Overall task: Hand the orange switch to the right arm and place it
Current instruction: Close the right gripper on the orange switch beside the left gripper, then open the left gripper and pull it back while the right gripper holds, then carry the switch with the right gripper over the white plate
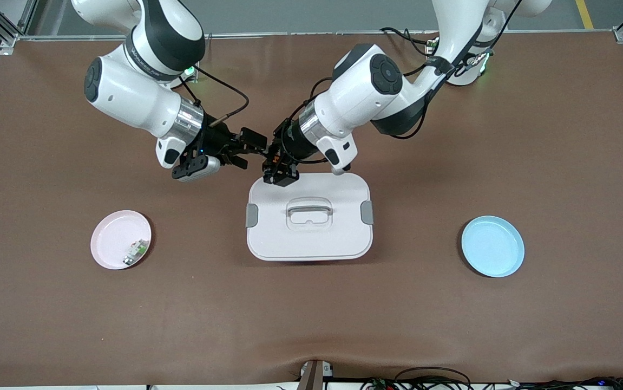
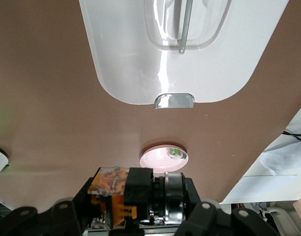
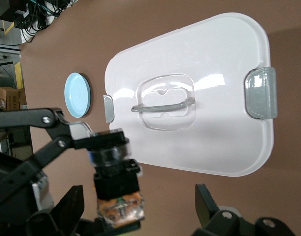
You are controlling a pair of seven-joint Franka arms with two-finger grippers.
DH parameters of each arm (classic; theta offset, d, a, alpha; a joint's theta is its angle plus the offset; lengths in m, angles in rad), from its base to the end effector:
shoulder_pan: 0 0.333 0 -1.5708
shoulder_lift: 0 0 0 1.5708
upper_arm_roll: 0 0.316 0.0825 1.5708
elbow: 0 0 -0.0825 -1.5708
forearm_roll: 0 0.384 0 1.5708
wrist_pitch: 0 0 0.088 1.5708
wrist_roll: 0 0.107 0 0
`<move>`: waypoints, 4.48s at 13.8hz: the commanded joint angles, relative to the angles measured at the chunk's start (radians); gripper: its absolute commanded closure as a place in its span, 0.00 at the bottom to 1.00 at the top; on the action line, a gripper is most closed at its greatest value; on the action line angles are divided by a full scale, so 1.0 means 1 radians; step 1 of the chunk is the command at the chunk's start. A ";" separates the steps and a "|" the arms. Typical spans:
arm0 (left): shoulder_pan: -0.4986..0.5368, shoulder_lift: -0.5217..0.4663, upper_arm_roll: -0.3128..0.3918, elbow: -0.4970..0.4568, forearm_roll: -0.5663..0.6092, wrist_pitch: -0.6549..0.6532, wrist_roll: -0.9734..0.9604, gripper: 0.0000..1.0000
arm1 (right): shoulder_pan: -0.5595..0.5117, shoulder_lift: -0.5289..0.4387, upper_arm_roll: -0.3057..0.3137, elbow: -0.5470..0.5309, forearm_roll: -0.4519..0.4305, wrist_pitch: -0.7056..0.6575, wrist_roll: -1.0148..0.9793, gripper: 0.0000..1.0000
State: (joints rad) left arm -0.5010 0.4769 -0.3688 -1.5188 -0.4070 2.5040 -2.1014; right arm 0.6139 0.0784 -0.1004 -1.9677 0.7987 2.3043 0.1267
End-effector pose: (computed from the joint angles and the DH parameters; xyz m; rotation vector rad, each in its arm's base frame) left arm 0.5079 -0.5216 0.4596 1.7791 1.7981 -0.5649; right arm 0.5160 0.3093 0.4639 -2.4495 0.1051 -0.0364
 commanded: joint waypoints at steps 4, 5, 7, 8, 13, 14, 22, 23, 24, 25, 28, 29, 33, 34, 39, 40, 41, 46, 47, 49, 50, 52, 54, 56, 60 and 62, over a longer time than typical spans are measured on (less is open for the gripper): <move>-0.011 0.005 0.002 0.016 0.017 0.006 -0.029 0.61 | 0.017 0.041 -0.009 0.047 0.017 0.007 0.024 0.00; -0.011 0.005 0.002 0.016 0.017 0.006 -0.029 0.61 | 0.020 0.049 -0.009 0.055 0.016 0.007 0.022 0.00; -0.011 0.005 0.002 0.016 0.030 0.006 -0.029 0.61 | 0.027 0.064 -0.009 0.067 0.013 0.009 0.021 0.00; -0.011 0.005 0.001 0.016 0.030 0.006 -0.029 0.61 | 0.033 0.069 -0.009 0.070 0.007 0.009 0.014 0.06; -0.008 0.002 0.002 0.014 0.031 0.006 -0.029 0.61 | 0.035 0.069 -0.009 0.072 0.005 0.001 0.024 1.00; -0.007 0.002 0.001 0.014 0.031 0.004 -0.029 0.61 | 0.035 0.069 -0.009 0.072 0.005 0.000 0.024 1.00; -0.008 -0.001 0.002 0.014 0.063 0.004 -0.028 0.37 | 0.020 0.067 -0.012 0.082 -0.003 -0.026 0.011 1.00; -0.005 -0.001 0.001 0.014 0.068 0.004 -0.025 0.27 | 0.020 0.067 -0.013 0.086 -0.004 -0.038 0.011 1.00; -0.004 -0.003 0.001 0.016 0.070 0.004 -0.025 0.17 | 0.020 0.067 -0.013 0.089 -0.009 -0.045 0.013 1.00; -0.002 -0.006 0.001 0.017 0.070 0.004 -0.023 0.01 | 0.018 0.067 -0.015 0.089 -0.021 -0.049 0.014 1.00; 0.004 -0.011 -0.001 0.020 0.070 0.003 -0.028 0.00 | 0.017 0.069 -0.015 0.090 -0.036 -0.057 0.014 1.00; 0.007 -0.011 0.001 0.020 0.071 0.001 -0.026 0.00 | 0.018 0.070 -0.015 0.095 -0.038 -0.057 0.016 1.00; 0.044 -0.046 0.001 0.020 0.085 -0.008 -0.017 0.00 | 0.017 0.072 -0.016 0.096 -0.044 -0.060 0.013 1.00; 0.056 -0.056 0.001 0.020 0.085 -0.011 -0.017 0.00 | 0.015 0.075 -0.016 0.096 -0.074 -0.060 0.010 1.00; 0.131 -0.132 0.001 0.020 0.125 -0.121 0.065 0.00 | -0.034 0.099 -0.016 0.151 -0.301 -0.156 -0.012 1.00; 0.143 -0.147 0.001 0.020 0.157 -0.164 0.142 0.00 | -0.042 0.110 -0.016 0.173 -0.344 -0.192 -0.015 1.00; 0.156 -0.165 0.001 0.020 0.192 -0.212 0.226 0.00 | -0.051 0.115 -0.016 0.191 -0.378 -0.218 -0.033 1.00; 0.277 -0.237 -0.001 0.022 0.206 -0.448 0.721 0.00 | -0.152 0.133 -0.018 0.201 -0.444 -0.288 -0.365 1.00; 0.312 -0.247 -0.001 0.023 0.206 -0.485 0.807 0.00 | -0.178 0.135 -0.018 0.201 -0.478 -0.293 -0.416 1.00; 0.375 -0.259 -0.001 0.023 0.206 -0.569 0.994 0.00 | -0.218 0.155 -0.018 0.201 -0.574 -0.304 -0.514 1.00; 0.412 -0.259 -0.002 0.034 0.208 -0.618 1.094 0.00 | -0.227 0.170 -0.018 0.199 -0.619 -0.304 -0.563 1.00; 0.478 -0.259 -0.001 0.065 0.208 -0.706 1.271 0.00 | -0.247 0.208 -0.018 0.196 -0.741 -0.301 -0.637 1.00; 0.548 -0.265 0.001 0.063 0.208 -0.761 1.474 0.00 | -0.263 0.234 -0.018 0.196 -0.835 -0.295 -0.688 1.00; 0.600 -0.288 -0.002 0.052 0.270 -0.798 1.592 0.00 | -0.286 0.238 -0.018 0.191 -0.843 -0.292 -0.769 1.00; 0.642 -0.317 -0.005 -0.026 0.458 -0.800 1.626 0.00 | -0.379 0.248 -0.018 0.165 -0.854 -0.252 -0.968 1.00; 0.712 -0.356 -0.009 -0.072 0.455 -0.794 1.772 0.00 | -0.430 0.247 -0.018 0.124 -0.862 -0.189 -1.064 1.00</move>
State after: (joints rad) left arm 0.1366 0.1958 -0.3645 -1.5141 0.0358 1.7044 -0.4506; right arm 0.2374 0.3282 -0.1339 -1.8078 -0.0404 2.0616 -0.8550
